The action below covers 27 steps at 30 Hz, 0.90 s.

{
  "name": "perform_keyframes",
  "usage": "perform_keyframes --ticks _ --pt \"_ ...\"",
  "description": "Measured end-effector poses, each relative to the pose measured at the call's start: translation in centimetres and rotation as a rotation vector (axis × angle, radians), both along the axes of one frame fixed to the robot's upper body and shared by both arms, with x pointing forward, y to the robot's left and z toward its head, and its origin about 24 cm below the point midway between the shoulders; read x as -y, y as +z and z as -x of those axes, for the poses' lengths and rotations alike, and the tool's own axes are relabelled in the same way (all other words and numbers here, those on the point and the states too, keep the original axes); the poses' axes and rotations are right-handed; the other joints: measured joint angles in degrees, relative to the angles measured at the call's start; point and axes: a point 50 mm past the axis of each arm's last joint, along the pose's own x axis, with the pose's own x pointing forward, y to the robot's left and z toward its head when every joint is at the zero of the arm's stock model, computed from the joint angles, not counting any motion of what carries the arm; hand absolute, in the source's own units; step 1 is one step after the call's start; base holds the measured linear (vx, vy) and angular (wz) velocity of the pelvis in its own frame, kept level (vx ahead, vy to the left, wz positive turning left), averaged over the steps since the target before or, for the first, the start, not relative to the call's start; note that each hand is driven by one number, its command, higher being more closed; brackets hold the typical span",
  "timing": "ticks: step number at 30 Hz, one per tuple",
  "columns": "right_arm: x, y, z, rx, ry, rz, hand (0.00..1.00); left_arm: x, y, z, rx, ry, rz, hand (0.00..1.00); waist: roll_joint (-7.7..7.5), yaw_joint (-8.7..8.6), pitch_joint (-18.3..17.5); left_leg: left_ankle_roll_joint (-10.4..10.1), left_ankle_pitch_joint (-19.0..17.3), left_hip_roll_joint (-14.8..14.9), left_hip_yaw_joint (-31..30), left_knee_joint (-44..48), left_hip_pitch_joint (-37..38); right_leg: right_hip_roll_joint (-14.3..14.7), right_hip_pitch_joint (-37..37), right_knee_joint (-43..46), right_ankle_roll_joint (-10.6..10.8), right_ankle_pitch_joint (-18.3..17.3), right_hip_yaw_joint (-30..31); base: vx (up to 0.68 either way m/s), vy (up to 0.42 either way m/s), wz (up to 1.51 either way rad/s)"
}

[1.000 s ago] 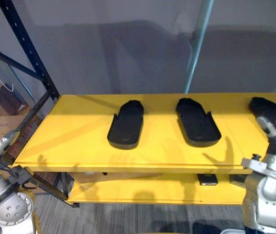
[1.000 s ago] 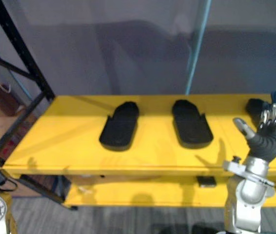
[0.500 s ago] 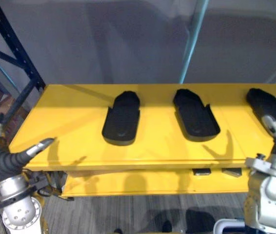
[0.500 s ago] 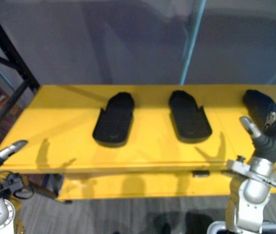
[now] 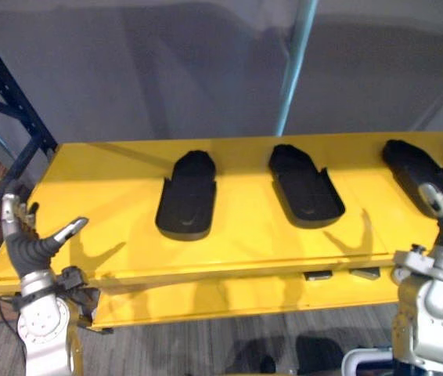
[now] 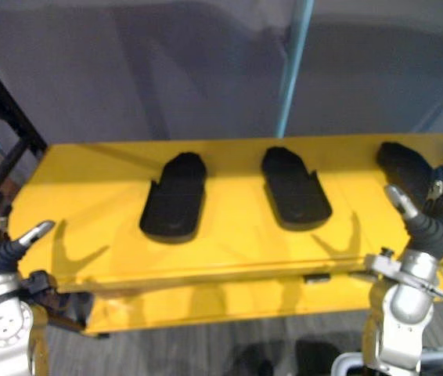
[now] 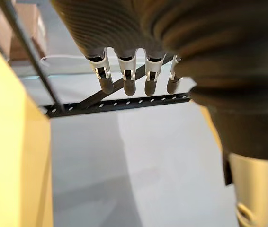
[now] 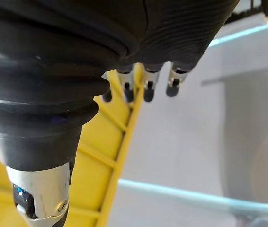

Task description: Walk over and take plastic housings, then place them on the shelf

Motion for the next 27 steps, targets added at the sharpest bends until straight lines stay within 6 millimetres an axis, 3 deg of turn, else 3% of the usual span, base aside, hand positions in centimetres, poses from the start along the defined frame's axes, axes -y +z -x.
perform_keyframes --ticks 7,12,21,27 --pt "0.3 -0.2 -0.3 -0.021 0.002 0.008 0.00 1.0 -4.8 -3.0 -0.258 -0.151 0.131 0.00 0.50 -1.43 -1.3 -0.1 0.0 0.4 1.8 0.2 0.3 0.3 0.1 0.0 -0.1 0.1 0.3 0.00 -0.004 -0.04" --pt "0.0 -0.5 -0.7 -0.033 0.022 0.004 0.00 1.0 -6.7 -3.5 -0.333 -0.151 0.215 0.00 0.98 -2.36 -1.7 -0.1 -0.2 0.7 3.4 0.1 1.1 0.7 -0.1 0.0 -0.3 0.3 1.7 -0.01 -0.008 -0.16" --pt "-0.5 -0.6 -0.9 -0.041 0.059 0.015 0.00 2.1 -8.6 -5.0 -0.427 -0.214 0.265 0.00 1.20 -3.21 -1.9 -0.1 -0.2 0.8 4.6 0.2 1.1 1.0 -0.8 0.0 -0.5 0.8 2.9 0.00 -0.011 -0.07" --pt "-0.9 -0.9 -1.2 -0.048 0.087 -0.003 0.00 3.2 -8.7 -6.2 -0.429 -0.272 0.282 0.00 0.99 -3.65 -2.0 -0.1 -0.2 0.8 5.8 0.2 1.3 1.1 -1.3 0.0 -0.4 1.5 3.4 -0.01 -0.017 -0.10"
